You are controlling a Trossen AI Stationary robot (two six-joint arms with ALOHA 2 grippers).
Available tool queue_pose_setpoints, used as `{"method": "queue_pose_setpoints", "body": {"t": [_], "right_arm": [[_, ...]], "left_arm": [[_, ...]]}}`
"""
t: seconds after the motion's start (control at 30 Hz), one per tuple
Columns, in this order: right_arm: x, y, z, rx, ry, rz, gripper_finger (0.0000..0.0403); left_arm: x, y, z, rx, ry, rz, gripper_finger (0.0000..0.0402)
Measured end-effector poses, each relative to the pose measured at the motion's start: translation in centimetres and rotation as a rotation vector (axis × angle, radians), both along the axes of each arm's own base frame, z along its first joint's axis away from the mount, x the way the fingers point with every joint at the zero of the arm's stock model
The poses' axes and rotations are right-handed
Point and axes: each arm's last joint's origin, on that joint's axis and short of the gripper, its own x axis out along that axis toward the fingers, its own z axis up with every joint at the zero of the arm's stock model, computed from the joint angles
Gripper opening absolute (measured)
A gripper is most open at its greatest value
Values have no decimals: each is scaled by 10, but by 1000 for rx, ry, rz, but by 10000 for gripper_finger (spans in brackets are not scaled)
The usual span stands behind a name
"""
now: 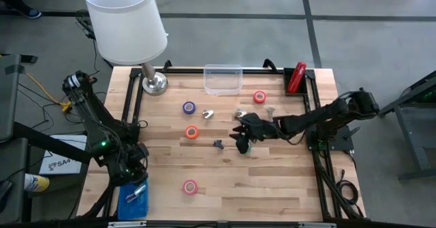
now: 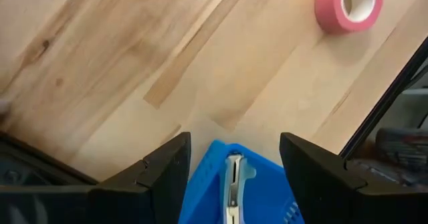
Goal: Pick and place Stapler, Stapler remover, tape
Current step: Put the black staple remover into the blue bin
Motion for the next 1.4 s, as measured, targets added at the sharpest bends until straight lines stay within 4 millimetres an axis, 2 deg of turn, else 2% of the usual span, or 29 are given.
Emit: {"method": "queue_pose_setpoints", "body": {"t": [0.2,0.33,0.6,0.7,0.8,1.13,1.27,1.4], "right_arm": [[3,23,-14,-111,3,56,161],[9,34,-27,-160,2,32,161],[41,52,-52,-246,96,62,161],[51,54,-61,-294,157,21,164],[58,56,-58,-298,174,24,179],[57,51,-59,-223,270,-26,275],[59,52,-58,-230,246,-29,283],[62,53,-71,-220,262,-9,277]], "left_arm": [[0,1,0,16,-2,4,224],[-1,2,-1,23,2,4,224],[-1,2,-1,28,3,5,224],[-1,2,-1,22,12,1,224],[-1,2,-1,18,19,-2,224],[-2,2,-1,15,25,-5,224],[-2,2,-1,21,28,-5,224],[-2,3,-1,28,33,-5,224]]}}
